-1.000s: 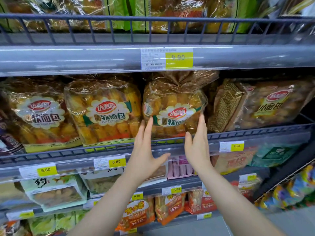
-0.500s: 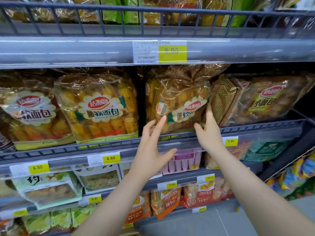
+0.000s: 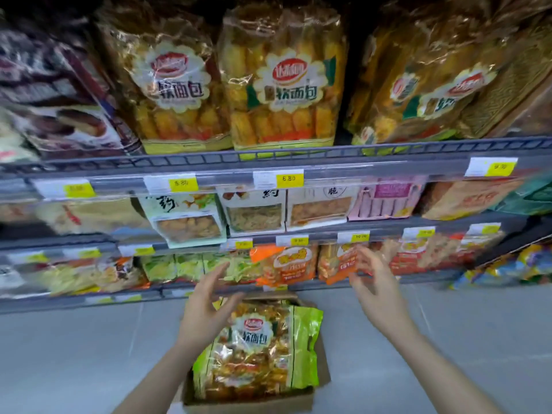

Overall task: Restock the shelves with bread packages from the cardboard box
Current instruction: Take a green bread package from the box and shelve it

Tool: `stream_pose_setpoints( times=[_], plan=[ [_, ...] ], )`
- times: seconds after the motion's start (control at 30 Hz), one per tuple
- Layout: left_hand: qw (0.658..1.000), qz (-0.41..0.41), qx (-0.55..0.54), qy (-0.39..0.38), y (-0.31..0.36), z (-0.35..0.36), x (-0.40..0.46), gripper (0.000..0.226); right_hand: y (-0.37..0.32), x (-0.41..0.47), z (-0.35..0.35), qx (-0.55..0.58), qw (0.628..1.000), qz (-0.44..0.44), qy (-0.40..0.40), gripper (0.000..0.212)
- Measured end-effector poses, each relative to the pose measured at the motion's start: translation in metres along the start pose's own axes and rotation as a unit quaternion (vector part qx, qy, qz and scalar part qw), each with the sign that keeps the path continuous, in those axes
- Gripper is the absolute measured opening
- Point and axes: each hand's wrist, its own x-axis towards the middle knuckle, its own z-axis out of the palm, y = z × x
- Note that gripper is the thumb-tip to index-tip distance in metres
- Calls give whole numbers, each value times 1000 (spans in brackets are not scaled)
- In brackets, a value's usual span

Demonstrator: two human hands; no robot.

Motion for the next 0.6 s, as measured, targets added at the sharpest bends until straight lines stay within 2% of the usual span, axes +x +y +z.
stream_pose_setpoints(
  times=[0.1,0.27,0.4,0.53,0.6],
  plan=[
    [996,-83,-14,-35,-65,-27,-24,55,7,-38,58,21,993,85,-78,47],
    [983,-157,-7,-96,-140,-61,-42,51,23,-86,135,29,970,219,-99,47],
    [973,-200,-4,-117,-184,-64,-34,51,51,-110,169,51,942,321,-84,57],
    [964,-225,8,-142,-235,-30,-9,62,99,-103,198,50,933,353,-46,44],
    [960,-233,8,-156,-267,-1,4,66,139,-96,217,27,934,355,-23,51]
  ],
)
